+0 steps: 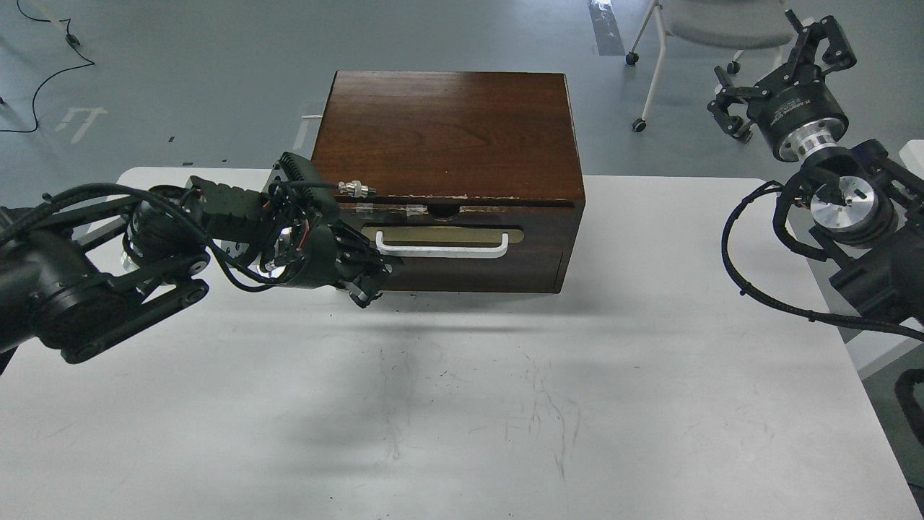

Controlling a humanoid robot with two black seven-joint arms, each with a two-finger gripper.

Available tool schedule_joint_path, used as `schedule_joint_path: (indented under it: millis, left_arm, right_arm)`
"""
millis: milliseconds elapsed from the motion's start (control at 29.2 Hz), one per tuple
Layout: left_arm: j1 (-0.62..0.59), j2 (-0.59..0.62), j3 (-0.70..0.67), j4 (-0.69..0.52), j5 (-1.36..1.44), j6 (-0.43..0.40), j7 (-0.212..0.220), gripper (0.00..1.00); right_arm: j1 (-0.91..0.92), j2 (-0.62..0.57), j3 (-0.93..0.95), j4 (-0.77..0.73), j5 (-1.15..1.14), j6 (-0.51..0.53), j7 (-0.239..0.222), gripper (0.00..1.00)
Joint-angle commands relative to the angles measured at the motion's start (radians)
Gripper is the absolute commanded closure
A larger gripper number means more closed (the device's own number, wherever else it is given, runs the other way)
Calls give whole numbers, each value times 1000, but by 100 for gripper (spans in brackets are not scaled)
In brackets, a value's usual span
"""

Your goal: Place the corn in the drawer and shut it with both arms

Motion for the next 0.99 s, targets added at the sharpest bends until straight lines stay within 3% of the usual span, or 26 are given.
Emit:
schedule_joint_path:
  millis: [0, 958]
  left_arm:
    - [-1, -1, -5, 2, -1, 0, 1, 100]
    - [-11, -46, 3, 16, -7, 0, -7, 100]
  right_arm:
    - [0, -2, 0, 0, -1, 1, 0, 0]
    - [0, -6, 0, 1, -10, 2, 0, 0]
